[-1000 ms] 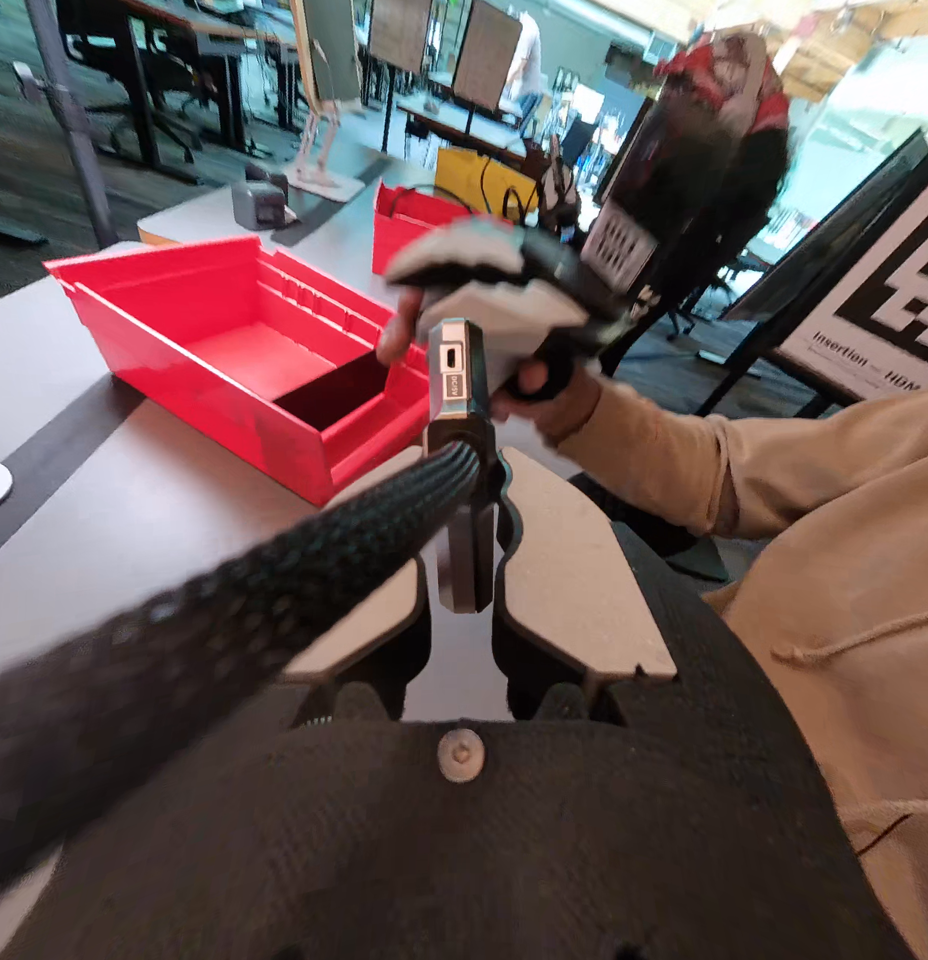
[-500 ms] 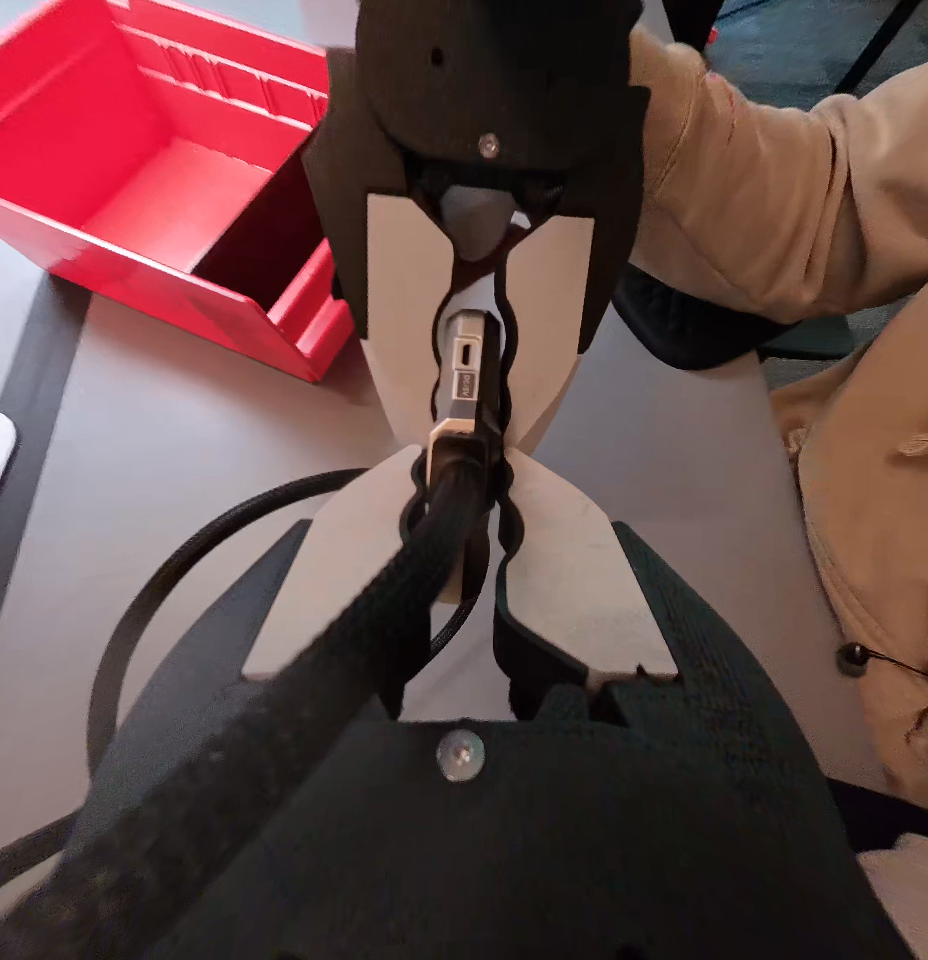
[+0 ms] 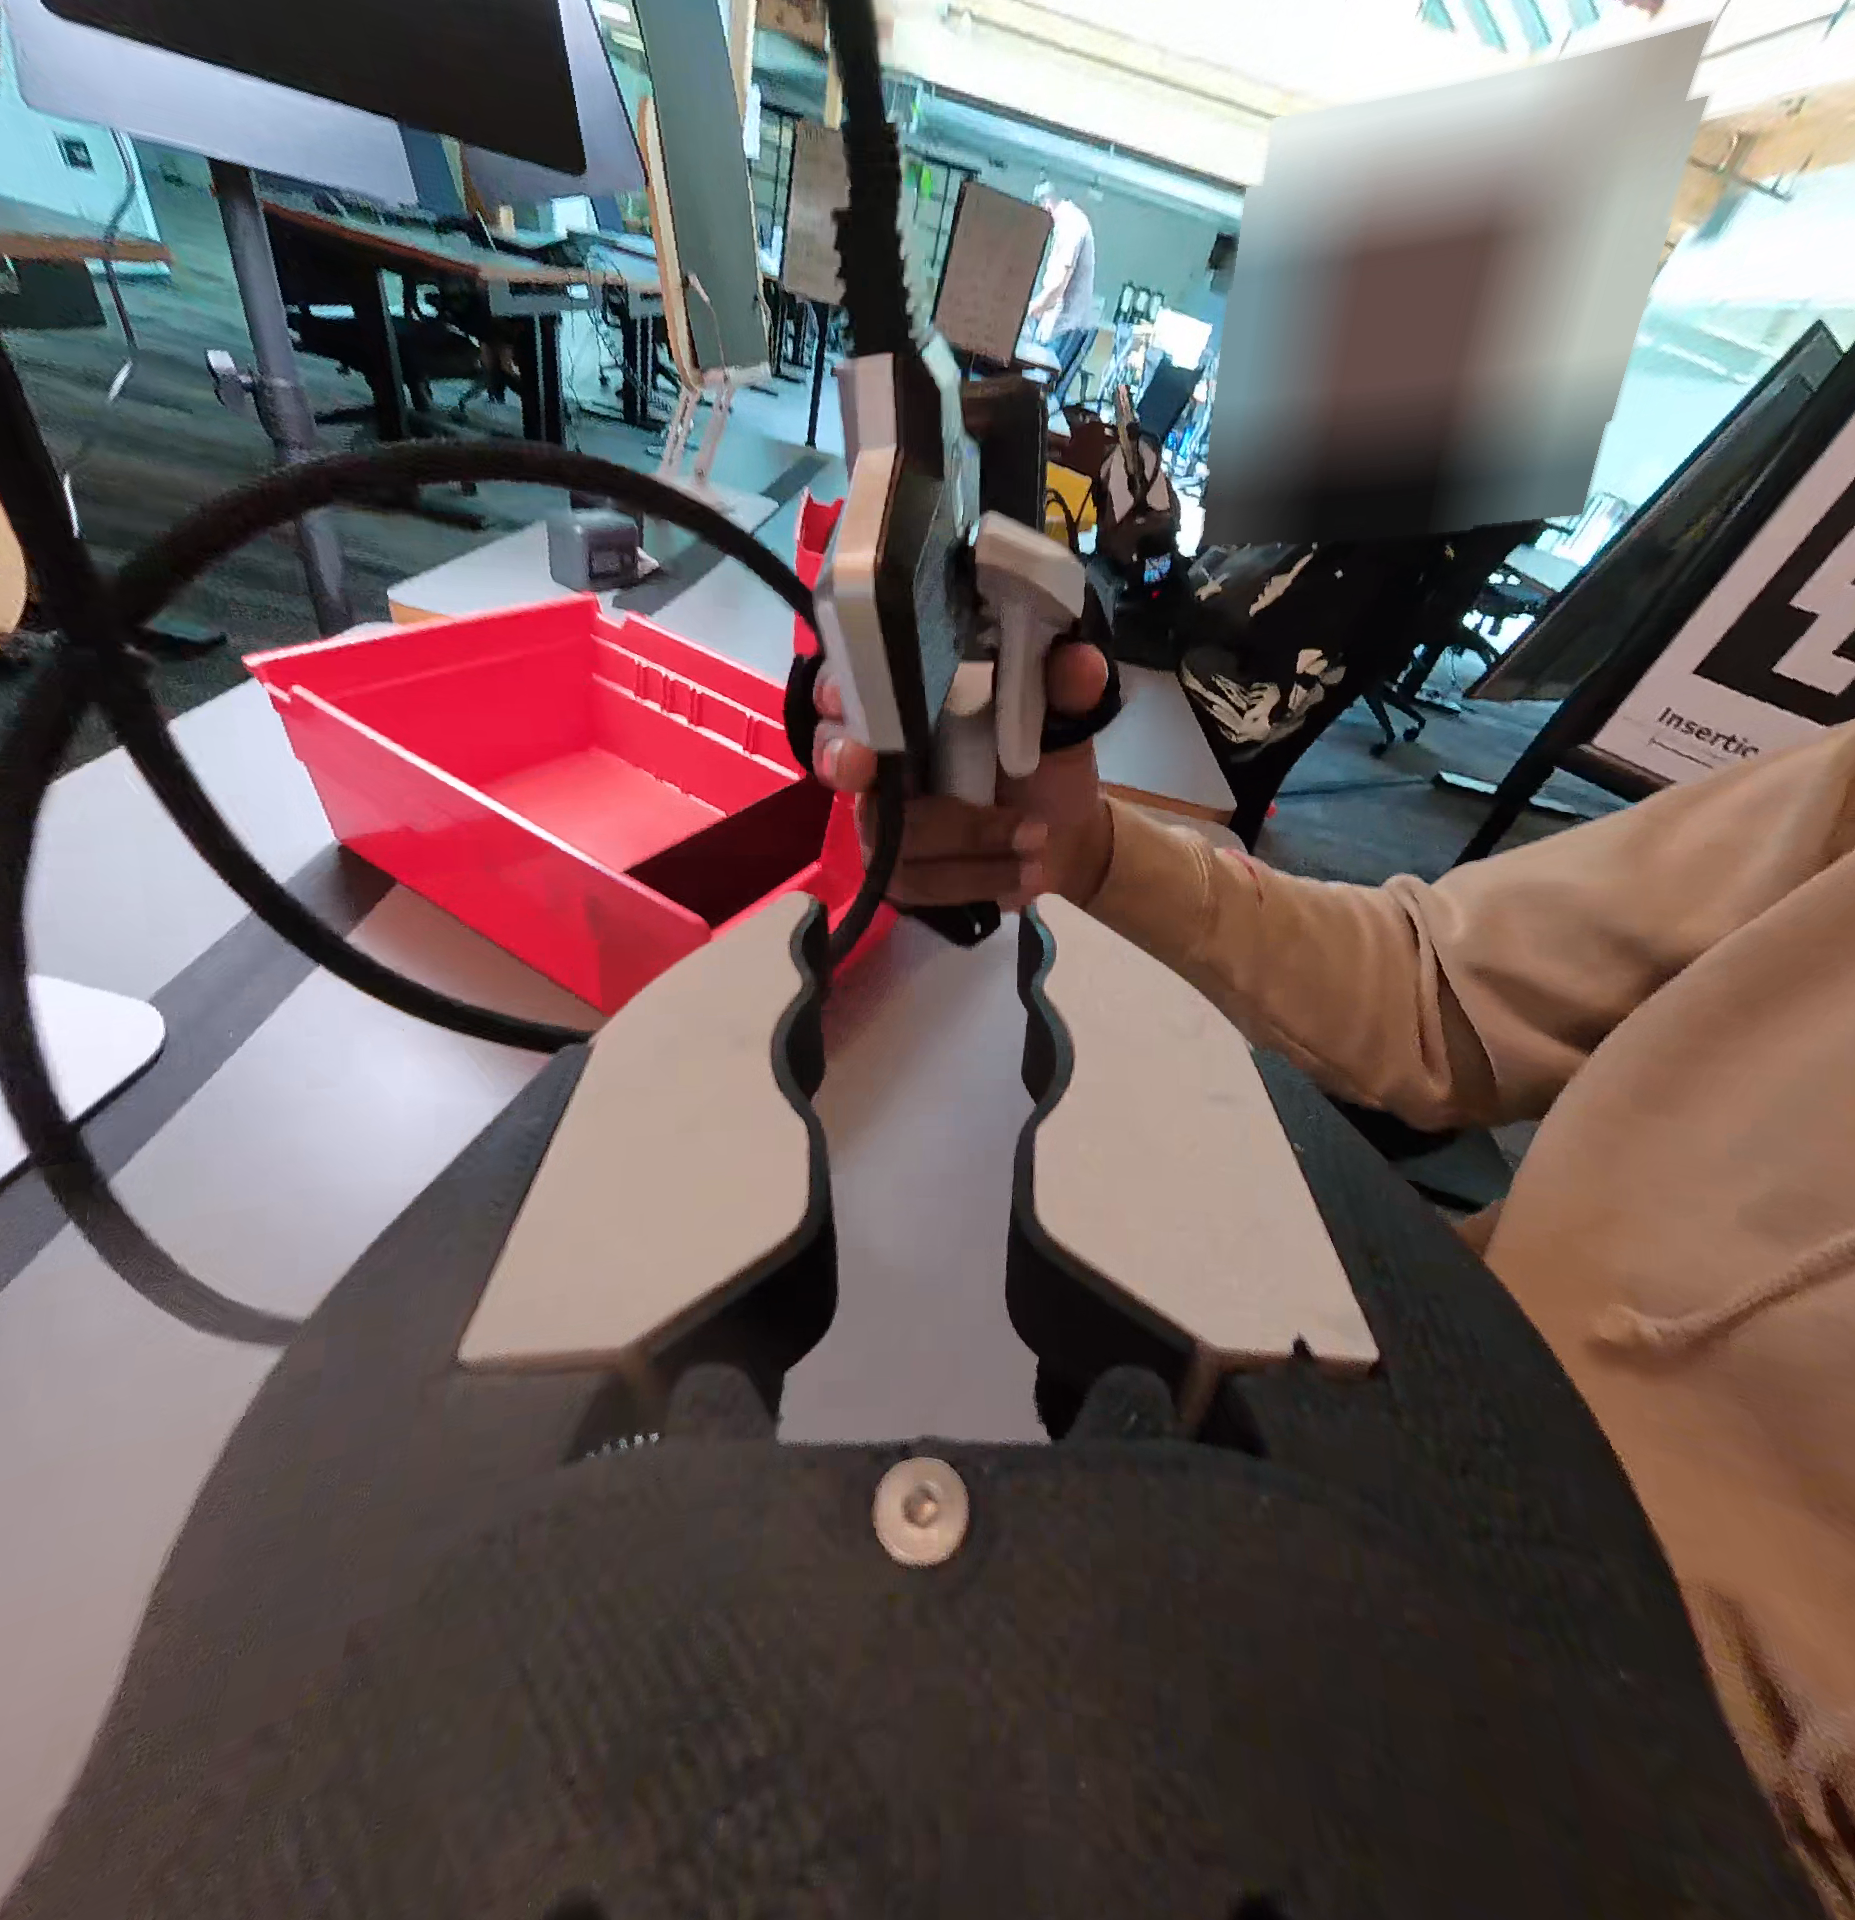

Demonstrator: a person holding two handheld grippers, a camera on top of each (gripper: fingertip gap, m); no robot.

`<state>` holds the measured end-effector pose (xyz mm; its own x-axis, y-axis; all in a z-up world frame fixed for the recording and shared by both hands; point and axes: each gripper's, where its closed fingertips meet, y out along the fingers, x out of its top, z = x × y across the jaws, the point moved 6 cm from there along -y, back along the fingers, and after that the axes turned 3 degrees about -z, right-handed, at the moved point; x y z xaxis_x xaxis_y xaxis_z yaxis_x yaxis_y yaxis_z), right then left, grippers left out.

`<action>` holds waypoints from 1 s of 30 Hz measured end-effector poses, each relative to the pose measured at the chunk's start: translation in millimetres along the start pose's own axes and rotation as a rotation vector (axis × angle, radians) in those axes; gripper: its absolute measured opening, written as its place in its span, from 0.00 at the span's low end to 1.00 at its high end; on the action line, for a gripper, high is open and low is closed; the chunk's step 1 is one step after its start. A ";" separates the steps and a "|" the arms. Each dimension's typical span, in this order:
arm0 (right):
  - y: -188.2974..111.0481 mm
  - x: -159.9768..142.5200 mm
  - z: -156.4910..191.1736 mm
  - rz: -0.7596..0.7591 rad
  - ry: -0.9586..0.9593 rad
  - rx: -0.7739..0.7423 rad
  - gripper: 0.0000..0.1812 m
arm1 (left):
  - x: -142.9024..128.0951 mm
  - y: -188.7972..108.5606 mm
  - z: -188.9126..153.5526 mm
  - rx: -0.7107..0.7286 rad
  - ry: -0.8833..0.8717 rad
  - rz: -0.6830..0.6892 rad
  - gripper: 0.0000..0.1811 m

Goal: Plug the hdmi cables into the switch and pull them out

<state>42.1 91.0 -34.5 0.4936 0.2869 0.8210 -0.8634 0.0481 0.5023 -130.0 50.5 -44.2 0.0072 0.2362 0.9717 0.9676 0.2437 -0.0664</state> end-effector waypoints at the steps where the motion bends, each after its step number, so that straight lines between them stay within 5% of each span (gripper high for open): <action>1: 2.0 -4.1 -1.4 0.010 0.007 -0.008 0.12 | -0.1 5.4 0.0 -0.001 -0.003 -0.020 0.20; 18: 1.5 -61.5 -28.0 0.226 0.089 -0.072 0.12 | -53.3 39.4 36.4 -0.055 -0.122 -0.071 0.12; 25: -11.5 -78.0 -24.6 0.524 -0.036 -0.015 0.14 | -70.0 34.4 33.2 -0.119 -0.071 0.153 0.11; 30: -10.1 -100.8 -10.6 0.772 -0.103 0.042 0.17 | -94.0 16.2 22.1 -0.072 0.050 0.574 0.11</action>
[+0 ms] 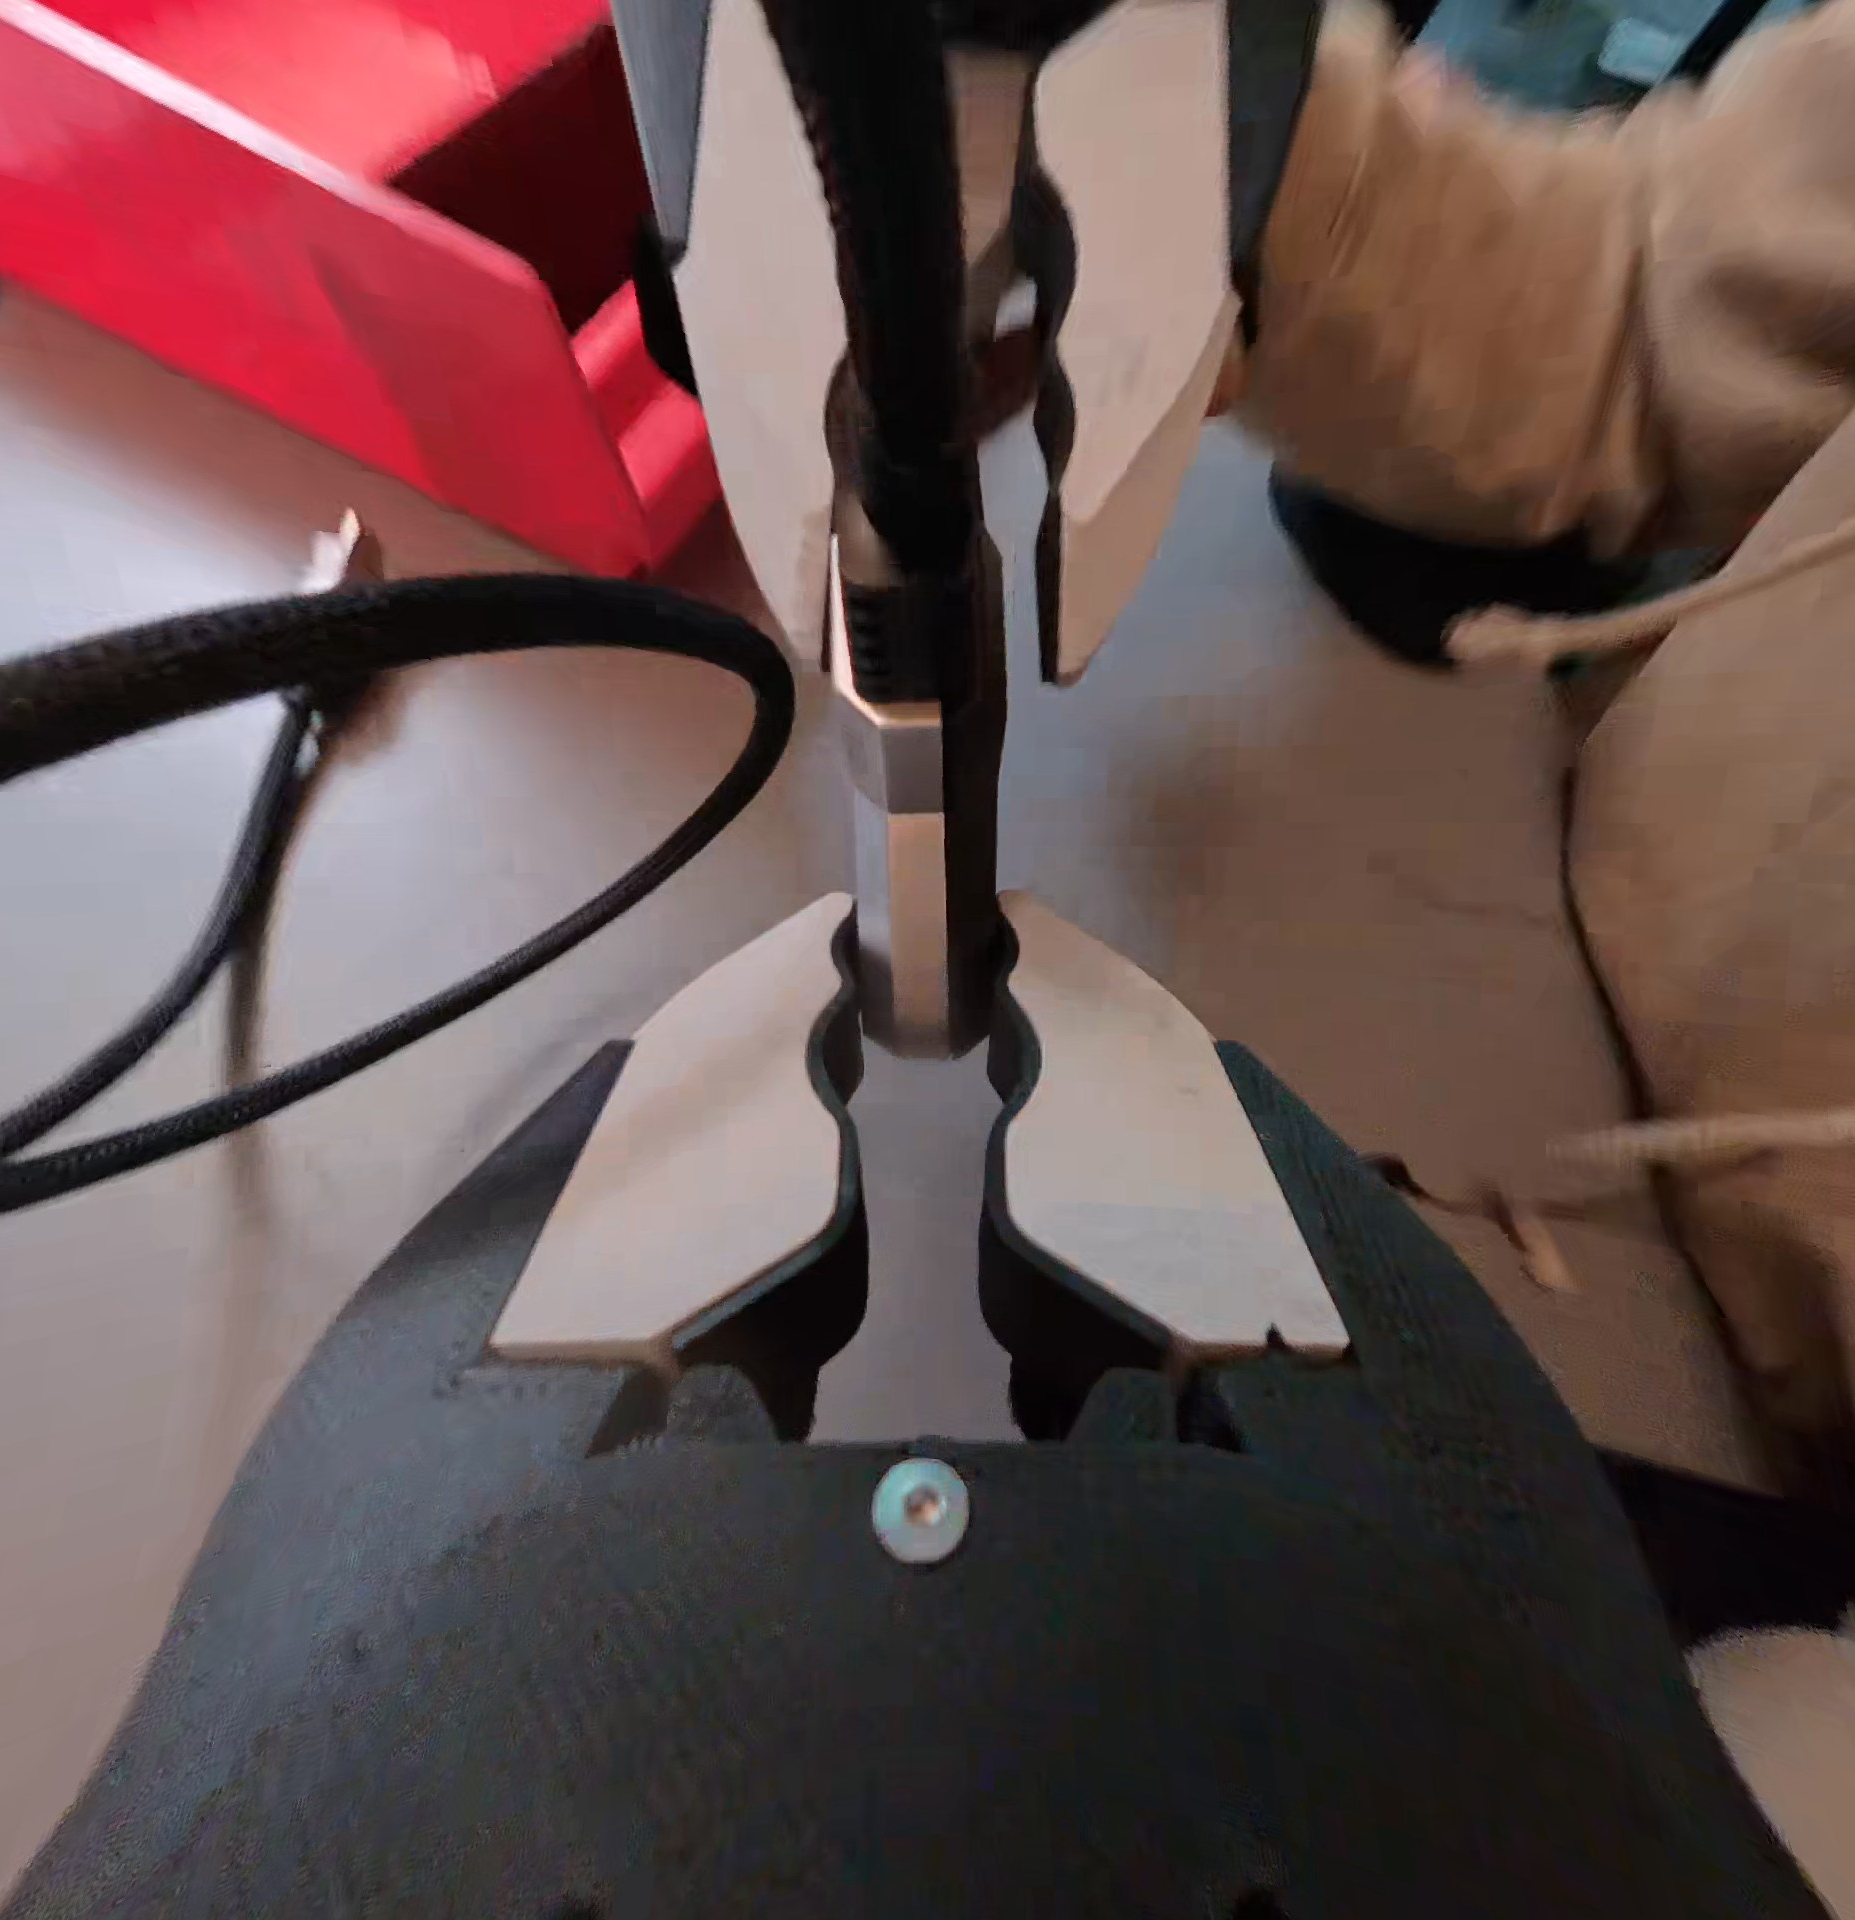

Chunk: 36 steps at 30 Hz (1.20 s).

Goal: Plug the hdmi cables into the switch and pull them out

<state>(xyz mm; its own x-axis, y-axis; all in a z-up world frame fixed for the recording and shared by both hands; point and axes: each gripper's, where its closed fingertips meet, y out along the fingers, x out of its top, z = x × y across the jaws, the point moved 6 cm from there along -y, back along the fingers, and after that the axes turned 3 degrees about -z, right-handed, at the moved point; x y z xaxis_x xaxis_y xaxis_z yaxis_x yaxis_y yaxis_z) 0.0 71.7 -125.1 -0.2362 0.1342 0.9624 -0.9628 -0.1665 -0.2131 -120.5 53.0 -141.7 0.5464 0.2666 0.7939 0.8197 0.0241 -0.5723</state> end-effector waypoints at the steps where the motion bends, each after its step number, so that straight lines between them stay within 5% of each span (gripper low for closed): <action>1: 5.1 -5.1 3.9 0.092 -0.019 0.001 0.18 | -2.9 0.5 -4.0 0.017 -0.001 0.083 0.11; 4: 17.9 -14.5 14.8 0.315 -0.149 -0.053 0.19 | -8.5 -1.1 -19.2 0.101 0.057 0.312 0.11; 8: 22.7 -3.1 32.3 0.374 -0.251 -0.074 0.12 | -2.5 -6.7 -35.0 0.218 0.161 0.452 0.12; 12: 4.4 16.4 29.4 0.179 -0.237 -0.066 0.12 | 28.5 -31.9 -39.5 0.309 0.249 0.189 0.14; 16: -31.9 50.5 15.4 -0.287 -0.098 -0.031 0.12 | 68.1 -65.9 -30.0 0.345 0.210 -0.371 0.12; 20: -59.1 64.4 0.8 -0.610 0.011 -0.054 0.11 | 78.3 -71.2 -18.5 0.189 0.036 -0.681 0.17; 25: -54.3 60.7 -6.2 -0.728 0.104 0.015 0.11 | 80.0 -45.6 -6.1 0.101 -0.062 -0.790 0.23; 28: -37.8 52.5 -6.8 -0.663 0.099 0.023 0.12 | 76.9 -34.7 -3.1 0.064 -0.073 -0.769 0.14; 36: -15.8 37.1 -5.7 -0.410 0.068 -0.020 0.15 | 68.9 -48.5 -8.1 0.073 -0.052 -0.623 0.12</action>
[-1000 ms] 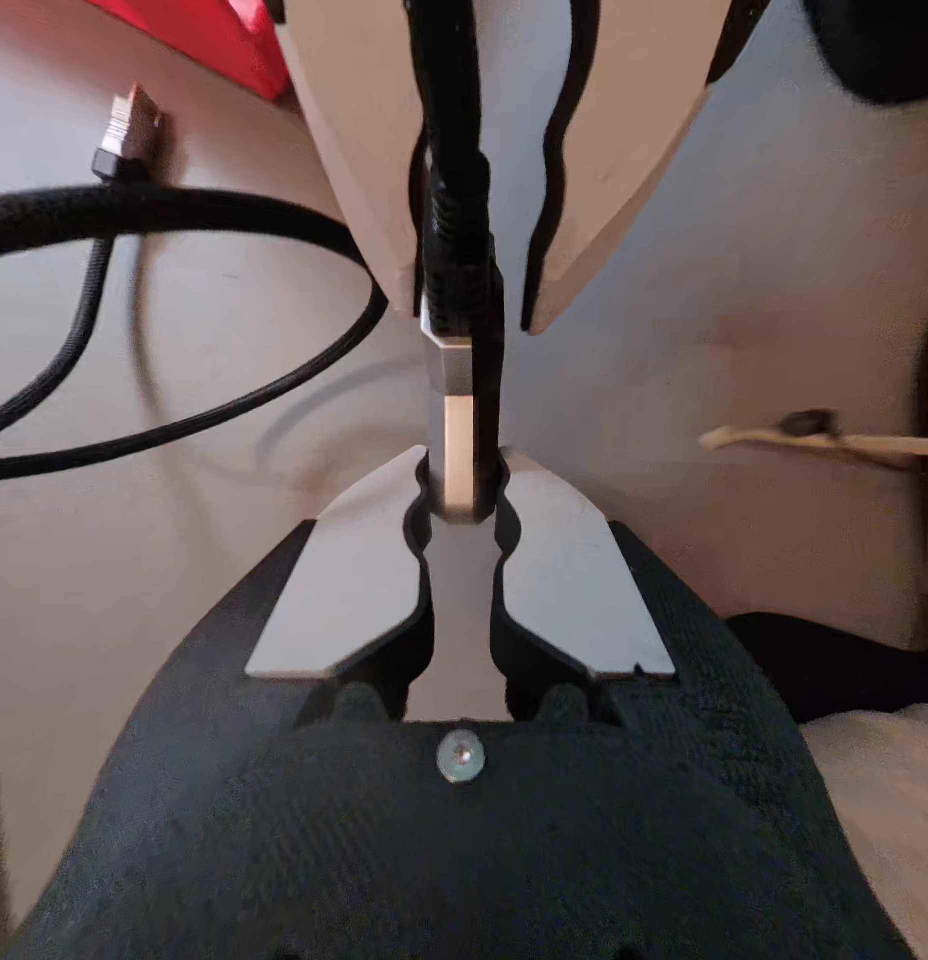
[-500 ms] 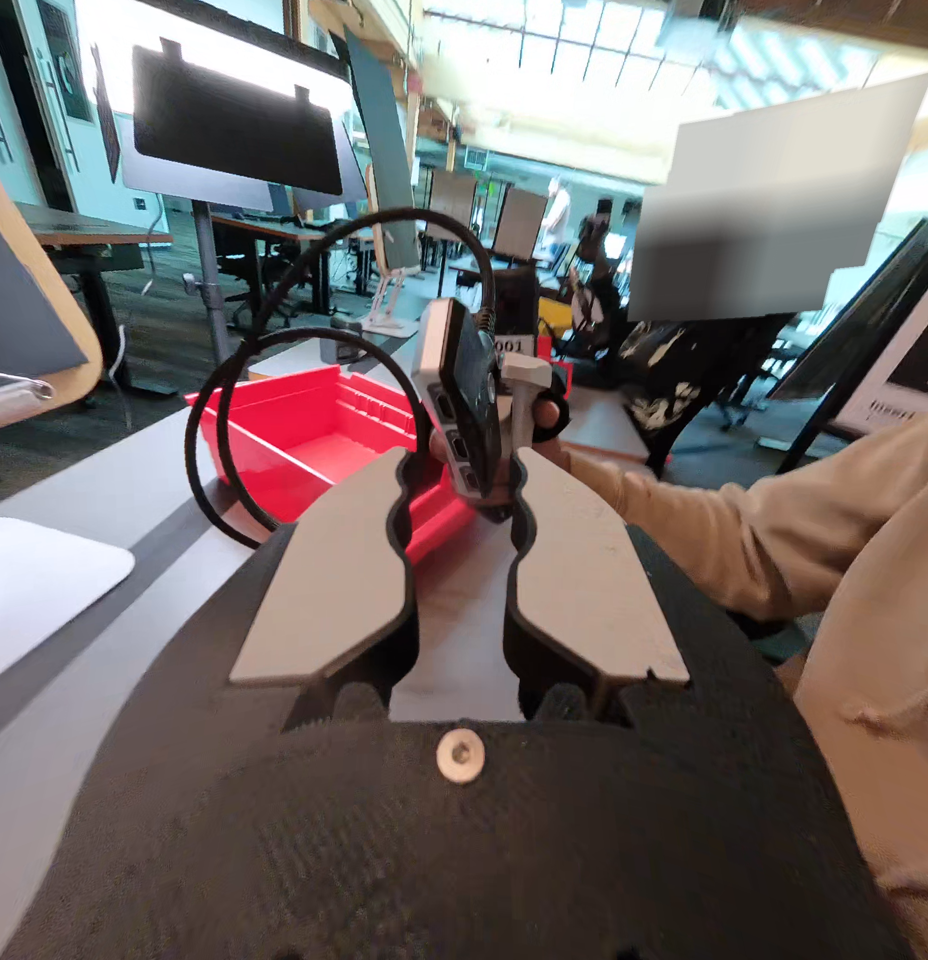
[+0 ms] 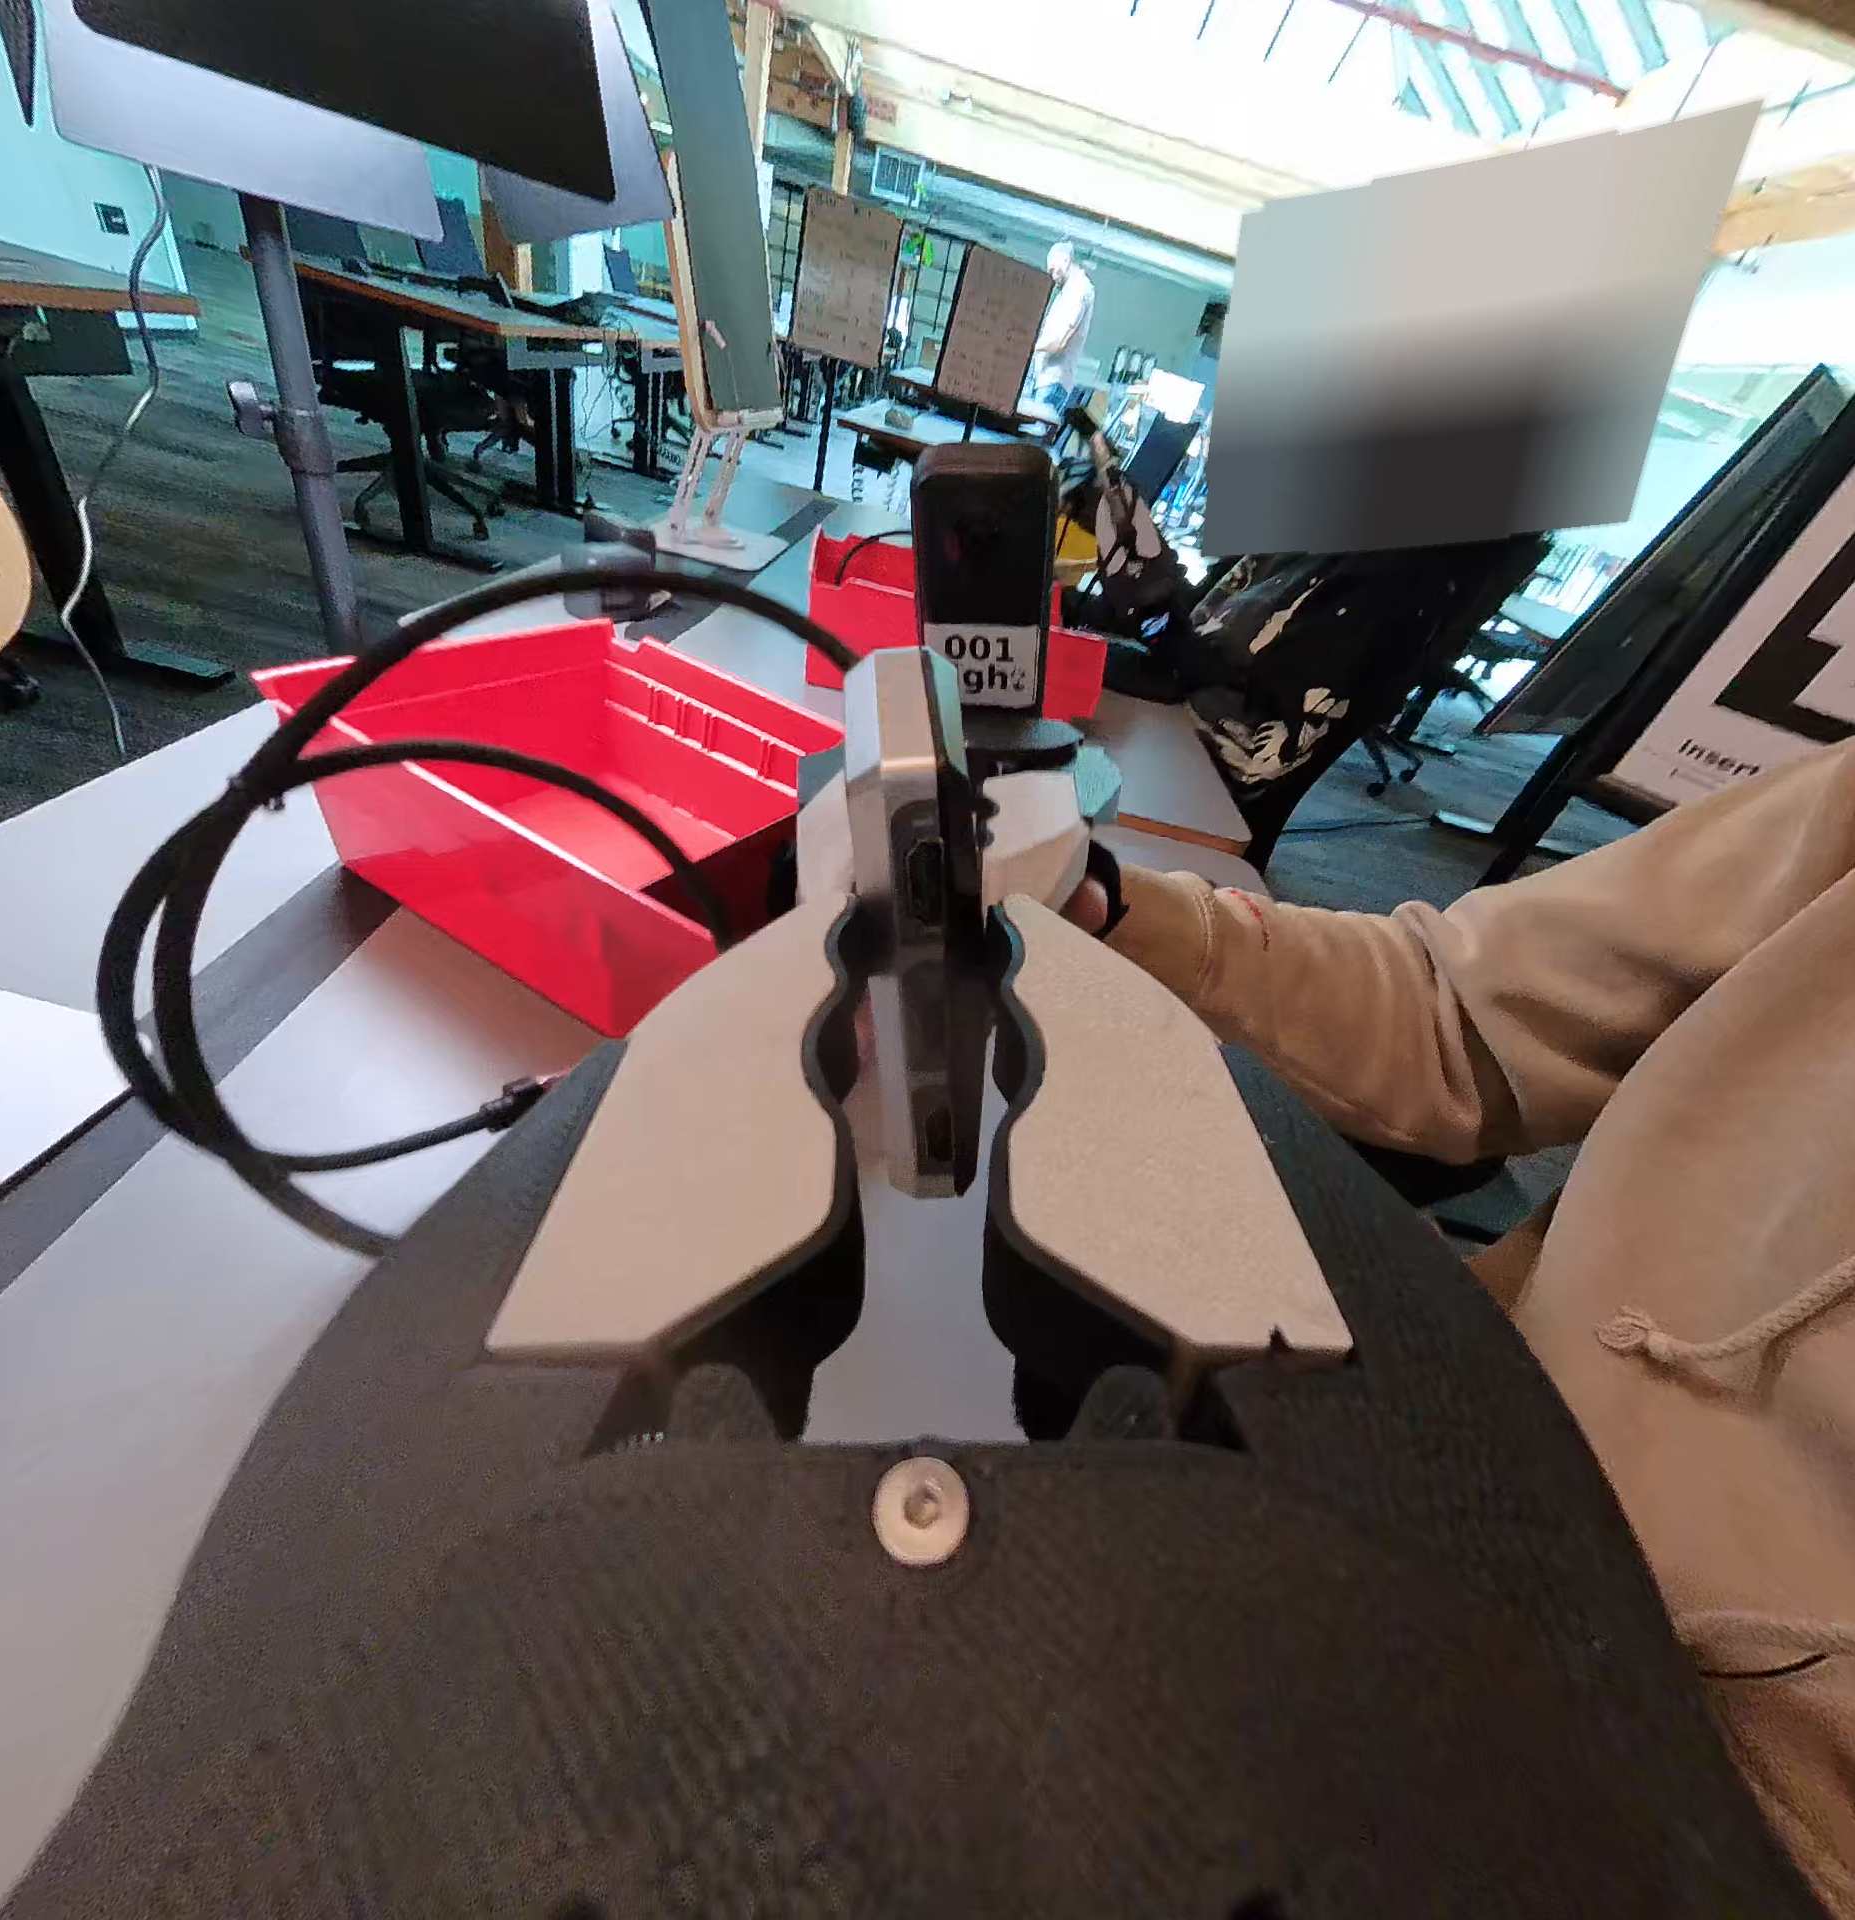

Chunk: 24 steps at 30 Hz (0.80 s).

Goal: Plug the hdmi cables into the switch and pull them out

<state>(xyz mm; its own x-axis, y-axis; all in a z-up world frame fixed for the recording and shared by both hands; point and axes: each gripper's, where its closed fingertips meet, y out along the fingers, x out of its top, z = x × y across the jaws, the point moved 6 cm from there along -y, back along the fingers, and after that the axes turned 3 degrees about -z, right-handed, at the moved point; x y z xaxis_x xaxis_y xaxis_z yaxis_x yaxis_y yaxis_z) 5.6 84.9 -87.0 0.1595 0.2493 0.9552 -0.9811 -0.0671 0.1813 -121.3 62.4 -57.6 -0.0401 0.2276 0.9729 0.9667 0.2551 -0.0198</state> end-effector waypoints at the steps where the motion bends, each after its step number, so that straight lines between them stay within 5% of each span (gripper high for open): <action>1: 1.7 -0.8 2.0 0.010 -0.018 -0.003 0.15 | 1.0 -0.8 -1.3 -0.012 -0.013 -0.006 0.12; 15: 3.7 7.5 12.1 0.050 -0.061 0.015 0.12 | 1.1 6.4 -8.2 -0.028 0.006 -0.041 0.17; 24: -21.0 44.9 17.9 -0.037 -0.103 -0.039 0.12 | 34.5 -51.5 5.2 0.280 0.109 -0.121 0.19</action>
